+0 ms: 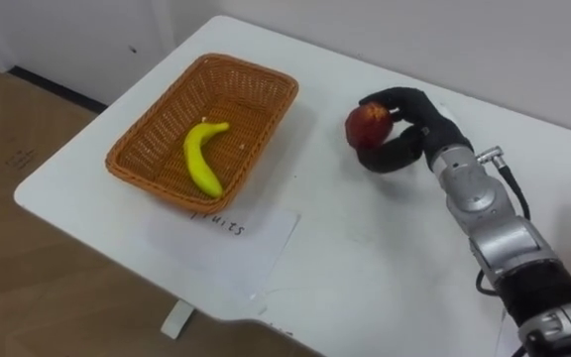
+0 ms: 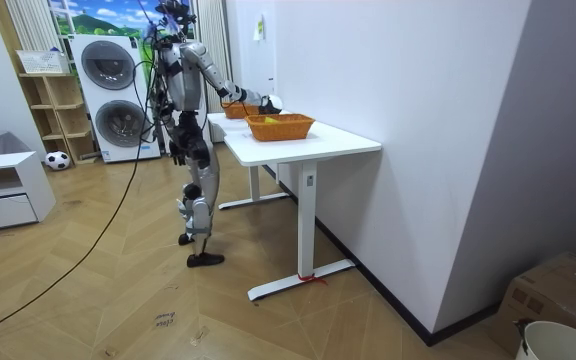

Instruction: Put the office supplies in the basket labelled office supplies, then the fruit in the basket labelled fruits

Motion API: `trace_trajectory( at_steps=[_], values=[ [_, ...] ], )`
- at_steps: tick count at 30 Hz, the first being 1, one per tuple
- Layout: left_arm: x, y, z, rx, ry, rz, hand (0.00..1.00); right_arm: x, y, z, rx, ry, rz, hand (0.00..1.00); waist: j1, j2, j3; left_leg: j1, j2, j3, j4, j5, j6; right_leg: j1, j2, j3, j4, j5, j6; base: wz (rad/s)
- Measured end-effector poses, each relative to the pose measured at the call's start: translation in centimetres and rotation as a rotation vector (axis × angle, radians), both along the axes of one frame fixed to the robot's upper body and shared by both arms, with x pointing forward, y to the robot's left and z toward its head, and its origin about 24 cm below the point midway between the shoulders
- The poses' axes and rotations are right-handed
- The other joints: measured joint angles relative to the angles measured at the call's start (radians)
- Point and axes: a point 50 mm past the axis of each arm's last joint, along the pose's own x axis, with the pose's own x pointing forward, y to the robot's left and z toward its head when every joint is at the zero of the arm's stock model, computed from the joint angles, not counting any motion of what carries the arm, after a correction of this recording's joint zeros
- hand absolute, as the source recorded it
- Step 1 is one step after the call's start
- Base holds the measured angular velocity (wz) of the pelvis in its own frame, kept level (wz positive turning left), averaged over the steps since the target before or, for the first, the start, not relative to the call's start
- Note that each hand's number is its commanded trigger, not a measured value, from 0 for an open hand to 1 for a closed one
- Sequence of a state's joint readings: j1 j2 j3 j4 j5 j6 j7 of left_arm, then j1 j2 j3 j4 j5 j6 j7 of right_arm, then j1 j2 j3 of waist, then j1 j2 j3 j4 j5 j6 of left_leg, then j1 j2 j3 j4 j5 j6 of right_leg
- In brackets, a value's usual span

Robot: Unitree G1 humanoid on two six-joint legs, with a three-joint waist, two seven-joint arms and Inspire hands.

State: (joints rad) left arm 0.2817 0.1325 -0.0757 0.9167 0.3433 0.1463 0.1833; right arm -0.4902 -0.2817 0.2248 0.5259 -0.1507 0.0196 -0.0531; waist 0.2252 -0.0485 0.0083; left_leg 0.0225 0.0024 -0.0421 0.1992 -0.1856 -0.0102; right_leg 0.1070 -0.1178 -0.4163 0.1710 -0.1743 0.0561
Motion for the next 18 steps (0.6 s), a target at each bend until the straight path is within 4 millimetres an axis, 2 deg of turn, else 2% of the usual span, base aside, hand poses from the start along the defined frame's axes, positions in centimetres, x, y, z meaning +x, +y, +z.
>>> trace_trajectory(
  at_steps=[3,11,18],
  values=[
    [-0.1,0.1,0.0,0.006,0.010,0.000,0.00,0.1,-0.3,0.2,0.006,-0.005,-0.013,1.00,0.002,-0.005,-0.0031,0.011,0.000,-0.002,-0.001,0.000,0.000,0.013,0.000,-0.002,-0.001,0.000,0.001,0.04],
    [-0.2,0.0,-0.1,-0.005,0.025,-0.003,0.00,0.3,0.1,1.2,0.039,-0.024,0.005,1.00,0.003,-0.007,-0.0028,0.015,0.001,-0.002,0.000,0.000,0.000,0.016,0.000,-0.001,0.004,0.000,0.001,0.00],
    [-0.1,0.2,-0.1,-0.008,0.028,-0.001,0.00,0.9,0.9,3.1,0.057,-0.089,0.038,1.00,0.012,-0.014,0.0022,0.006,0.000,-0.008,-0.003,0.000,0.000,0.013,0.000,-0.004,0.007,0.000,0.001,0.02]
  ],
)
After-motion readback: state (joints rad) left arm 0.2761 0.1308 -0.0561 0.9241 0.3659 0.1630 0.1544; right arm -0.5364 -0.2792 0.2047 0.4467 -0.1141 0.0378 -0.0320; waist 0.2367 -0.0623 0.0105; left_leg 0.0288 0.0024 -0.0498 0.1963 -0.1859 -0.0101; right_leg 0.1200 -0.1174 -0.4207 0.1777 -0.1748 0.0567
